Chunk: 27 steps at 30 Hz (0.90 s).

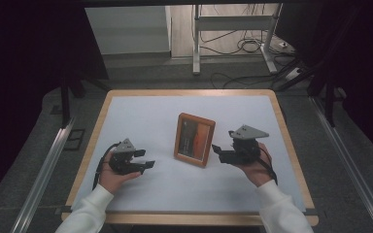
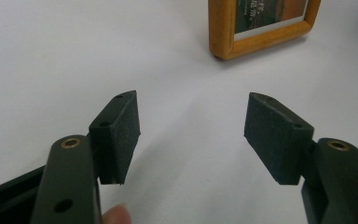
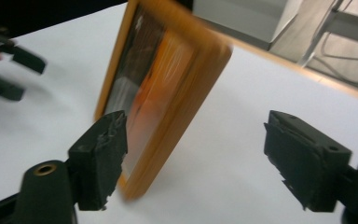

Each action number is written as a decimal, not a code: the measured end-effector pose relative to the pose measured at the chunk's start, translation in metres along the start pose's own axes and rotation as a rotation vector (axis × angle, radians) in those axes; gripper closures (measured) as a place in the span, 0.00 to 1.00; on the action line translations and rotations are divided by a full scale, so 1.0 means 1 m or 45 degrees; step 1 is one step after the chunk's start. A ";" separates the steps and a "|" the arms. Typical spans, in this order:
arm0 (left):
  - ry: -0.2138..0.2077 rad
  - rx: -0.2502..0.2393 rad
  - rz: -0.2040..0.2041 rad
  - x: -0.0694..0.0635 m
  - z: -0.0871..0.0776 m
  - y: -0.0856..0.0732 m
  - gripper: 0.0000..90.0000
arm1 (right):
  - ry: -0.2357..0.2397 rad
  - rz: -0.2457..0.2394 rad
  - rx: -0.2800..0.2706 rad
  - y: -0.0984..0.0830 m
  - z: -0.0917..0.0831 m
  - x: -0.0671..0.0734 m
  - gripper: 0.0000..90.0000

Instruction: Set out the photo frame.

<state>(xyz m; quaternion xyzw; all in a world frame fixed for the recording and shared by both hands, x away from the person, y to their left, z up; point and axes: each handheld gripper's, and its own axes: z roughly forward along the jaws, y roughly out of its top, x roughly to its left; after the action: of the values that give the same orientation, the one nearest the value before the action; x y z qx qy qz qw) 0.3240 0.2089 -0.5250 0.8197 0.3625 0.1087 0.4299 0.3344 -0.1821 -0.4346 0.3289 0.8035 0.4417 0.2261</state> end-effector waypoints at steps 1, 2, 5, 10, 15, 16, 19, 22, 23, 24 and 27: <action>0.001 0.002 0.003 0.000 0.000 0.000 0.38 | 0.020 0.021 -0.007 -0.008 -0.002 0.001 0.28; 0.004 0.000 0.003 -0.001 0.000 0.000 0.38 | 0.036 0.033 -0.010 -0.014 -0.004 0.002 0.30; 0.005 -0.008 0.002 -0.003 0.000 0.001 0.37 | 0.082 0.055 -0.004 -0.029 -0.007 0.006 0.42; 0.003 -0.006 -0.002 -0.005 0.000 0.001 0.36 | 0.154 0.007 0.069 -0.053 0.001 0.023 0.81; 0.002 -0.007 0.000 -0.006 0.000 0.001 0.36 | 0.197 -0.102 0.173 -0.061 0.025 0.041 0.98; 0.001 -0.006 0.000 -0.005 0.000 0.000 0.36 | 0.204 -0.119 0.188 -0.061 0.030 0.044 0.99; 0.001 -0.003 0.001 -0.005 0.000 0.000 0.36 | 0.213 -0.147 0.226 -0.060 0.045 0.052 1.00; 0.000 -0.002 0.001 -0.006 0.001 0.000 0.35 | 0.206 -0.159 0.257 -0.060 0.061 0.056 1.00; -0.001 -0.002 0.004 -0.006 0.001 0.000 0.35 | 0.200 -0.166 0.269 -0.060 0.065 0.055 1.00; -0.002 -0.003 0.005 -0.006 0.000 0.000 0.35 | 0.192 -0.165 0.277 -0.061 0.069 0.055 1.00; -0.004 -0.002 0.003 -0.006 0.000 -0.001 0.35 | 0.174 -0.145 0.292 -0.062 0.077 0.051 1.00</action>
<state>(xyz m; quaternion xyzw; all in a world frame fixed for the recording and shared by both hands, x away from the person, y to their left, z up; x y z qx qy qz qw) 0.3194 0.2045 -0.5250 0.8201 0.3607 0.1081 0.4309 0.3296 -0.1266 -0.5310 0.2754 0.8796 0.3549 0.1565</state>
